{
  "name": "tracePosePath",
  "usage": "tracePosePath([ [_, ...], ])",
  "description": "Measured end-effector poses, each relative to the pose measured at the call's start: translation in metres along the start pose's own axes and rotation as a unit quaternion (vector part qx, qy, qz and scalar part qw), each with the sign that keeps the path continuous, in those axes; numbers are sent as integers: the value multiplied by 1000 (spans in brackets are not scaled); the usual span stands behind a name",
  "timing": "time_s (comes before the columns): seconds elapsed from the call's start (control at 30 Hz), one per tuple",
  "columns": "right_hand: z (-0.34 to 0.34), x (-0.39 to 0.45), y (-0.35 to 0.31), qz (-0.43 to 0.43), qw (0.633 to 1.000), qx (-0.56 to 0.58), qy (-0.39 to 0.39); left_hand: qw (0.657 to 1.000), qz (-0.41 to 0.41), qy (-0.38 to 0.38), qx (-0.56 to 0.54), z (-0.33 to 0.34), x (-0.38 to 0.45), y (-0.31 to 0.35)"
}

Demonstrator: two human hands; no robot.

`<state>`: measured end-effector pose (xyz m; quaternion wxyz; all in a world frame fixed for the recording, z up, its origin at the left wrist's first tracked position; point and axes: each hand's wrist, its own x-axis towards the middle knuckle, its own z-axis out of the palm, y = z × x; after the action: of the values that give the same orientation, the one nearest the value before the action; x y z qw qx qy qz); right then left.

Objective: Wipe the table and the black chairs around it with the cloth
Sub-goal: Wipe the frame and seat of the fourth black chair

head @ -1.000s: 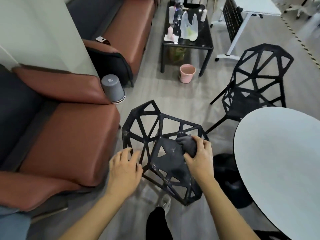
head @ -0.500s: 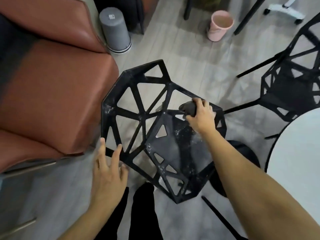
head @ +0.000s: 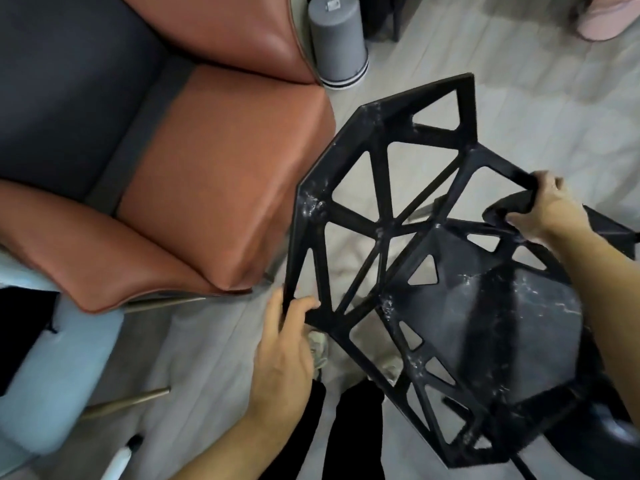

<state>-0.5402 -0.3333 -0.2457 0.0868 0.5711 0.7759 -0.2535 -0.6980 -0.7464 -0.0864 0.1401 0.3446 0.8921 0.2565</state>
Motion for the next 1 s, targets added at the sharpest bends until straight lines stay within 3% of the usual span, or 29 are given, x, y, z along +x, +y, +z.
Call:
tracePosePath([
  [0.23,-21,3,26,60,998,3,23,997,74,-7,-14,2,73,7],
  [0.53,-38,-4,72,160,984,52,58,987,158,7,-2,38,223,64],
  [0.9,-60,12,121,243,958,124,85,968,246,-43,-1,90,335,150],
  [1.0,-54,4,128,253,947,166,107,956,286,-41,44,109,371,169],
])
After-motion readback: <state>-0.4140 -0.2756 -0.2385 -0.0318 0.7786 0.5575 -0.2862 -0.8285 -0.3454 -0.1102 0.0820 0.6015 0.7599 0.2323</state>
